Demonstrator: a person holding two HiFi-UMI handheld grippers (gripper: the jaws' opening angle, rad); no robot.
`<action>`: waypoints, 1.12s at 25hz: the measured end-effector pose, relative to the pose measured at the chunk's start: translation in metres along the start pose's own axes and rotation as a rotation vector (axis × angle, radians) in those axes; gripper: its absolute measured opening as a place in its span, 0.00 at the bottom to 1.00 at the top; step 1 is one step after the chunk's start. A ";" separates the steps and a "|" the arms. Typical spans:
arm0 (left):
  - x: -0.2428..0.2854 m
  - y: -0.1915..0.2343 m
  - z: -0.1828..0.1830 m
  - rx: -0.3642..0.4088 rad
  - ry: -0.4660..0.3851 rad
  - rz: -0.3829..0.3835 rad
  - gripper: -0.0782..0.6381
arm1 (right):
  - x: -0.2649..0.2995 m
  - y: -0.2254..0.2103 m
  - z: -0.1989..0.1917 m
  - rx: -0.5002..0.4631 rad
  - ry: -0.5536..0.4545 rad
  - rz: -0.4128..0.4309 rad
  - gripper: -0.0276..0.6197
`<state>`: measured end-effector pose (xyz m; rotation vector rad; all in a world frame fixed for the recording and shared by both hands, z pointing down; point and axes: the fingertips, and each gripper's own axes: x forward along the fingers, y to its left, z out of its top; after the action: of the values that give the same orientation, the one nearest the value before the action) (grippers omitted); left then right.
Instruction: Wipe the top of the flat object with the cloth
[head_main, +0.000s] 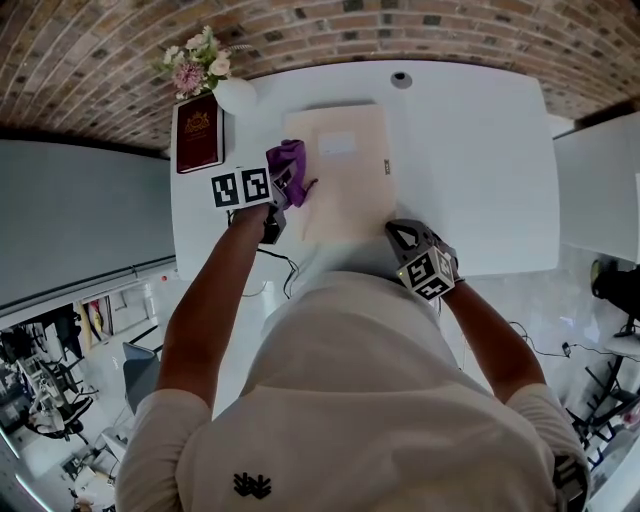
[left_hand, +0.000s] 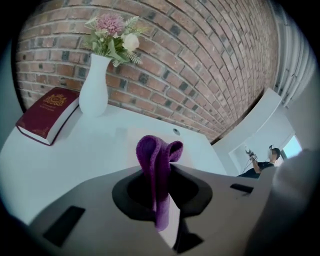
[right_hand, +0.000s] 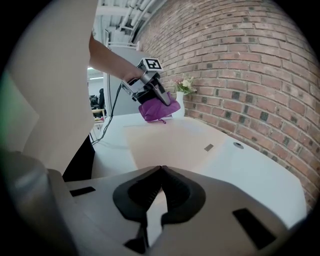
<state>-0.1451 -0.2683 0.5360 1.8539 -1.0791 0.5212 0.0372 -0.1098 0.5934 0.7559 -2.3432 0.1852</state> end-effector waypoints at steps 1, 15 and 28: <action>0.001 -0.013 0.002 0.003 -0.002 -0.030 0.20 | 0.000 0.000 0.000 0.001 -0.002 0.000 0.09; 0.101 -0.140 0.009 0.026 0.070 -0.211 0.20 | 0.001 -0.002 -0.001 0.010 -0.020 0.010 0.09; 0.159 -0.113 0.008 0.023 0.139 -0.088 0.20 | 0.000 -0.005 -0.003 0.026 -0.026 0.040 0.09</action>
<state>0.0339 -0.3253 0.5891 1.8474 -0.8986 0.6035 0.0417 -0.1131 0.5959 0.7288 -2.3863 0.2244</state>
